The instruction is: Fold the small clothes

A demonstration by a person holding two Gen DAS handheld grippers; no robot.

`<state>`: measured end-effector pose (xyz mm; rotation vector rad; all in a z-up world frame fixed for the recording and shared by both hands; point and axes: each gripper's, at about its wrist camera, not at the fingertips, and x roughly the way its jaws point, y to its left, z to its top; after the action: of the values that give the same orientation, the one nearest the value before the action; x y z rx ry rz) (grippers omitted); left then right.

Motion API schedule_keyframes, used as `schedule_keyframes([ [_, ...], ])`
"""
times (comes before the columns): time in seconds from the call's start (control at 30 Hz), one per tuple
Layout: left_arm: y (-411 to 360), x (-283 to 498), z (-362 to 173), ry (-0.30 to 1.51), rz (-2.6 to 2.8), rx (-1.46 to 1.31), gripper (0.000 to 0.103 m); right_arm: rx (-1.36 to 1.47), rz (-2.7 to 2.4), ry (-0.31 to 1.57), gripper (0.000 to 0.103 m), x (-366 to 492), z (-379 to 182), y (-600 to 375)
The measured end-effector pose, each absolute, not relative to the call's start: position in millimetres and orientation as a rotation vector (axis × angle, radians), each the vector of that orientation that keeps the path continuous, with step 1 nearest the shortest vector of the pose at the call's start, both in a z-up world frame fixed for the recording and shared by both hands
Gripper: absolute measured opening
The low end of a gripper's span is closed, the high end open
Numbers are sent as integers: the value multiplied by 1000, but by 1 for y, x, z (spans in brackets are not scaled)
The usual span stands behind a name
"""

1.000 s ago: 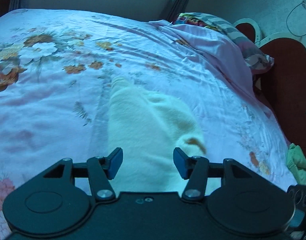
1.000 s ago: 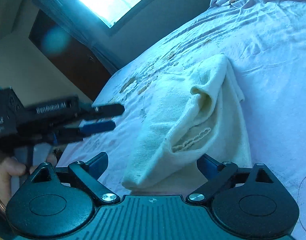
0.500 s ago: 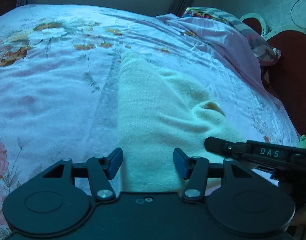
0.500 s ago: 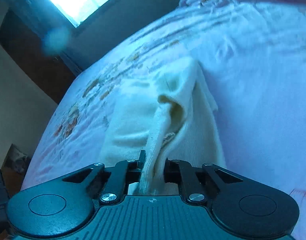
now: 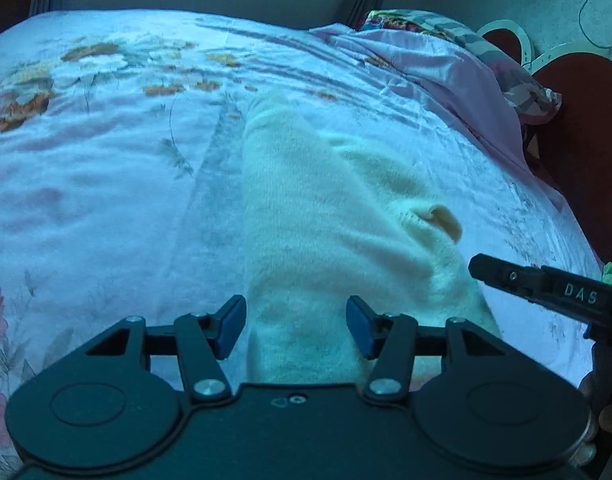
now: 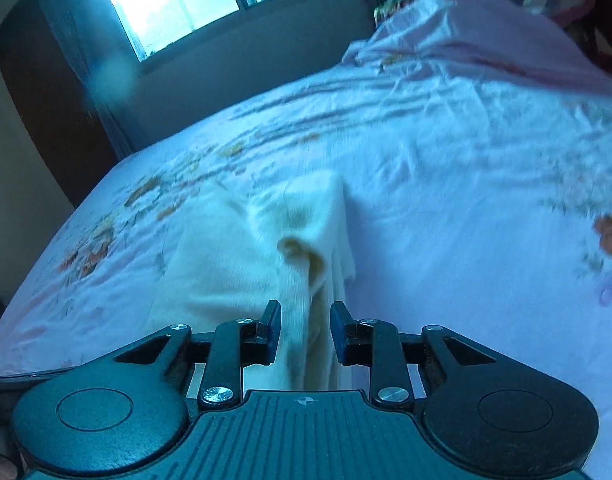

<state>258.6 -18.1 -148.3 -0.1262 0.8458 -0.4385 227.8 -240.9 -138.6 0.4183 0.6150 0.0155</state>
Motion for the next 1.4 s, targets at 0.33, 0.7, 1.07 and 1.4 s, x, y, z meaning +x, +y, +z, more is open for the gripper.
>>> schedule_keyframes([
  [0.33,-66,340,-146,836,-454,-95,50,342,54,633,27,338,-135,-217],
  [0.7,-58,358,-149,780,-454,-135,50,276,-18,641,25,354,-157,-250],
  [1.07,-72,389,-165,843,-387,-79,51,206,-58,758,25,413,-170,-248],
  [1.4,-36,277,-156,811,-406,-87,55,174,74,635,25,266,-135,-212],
])
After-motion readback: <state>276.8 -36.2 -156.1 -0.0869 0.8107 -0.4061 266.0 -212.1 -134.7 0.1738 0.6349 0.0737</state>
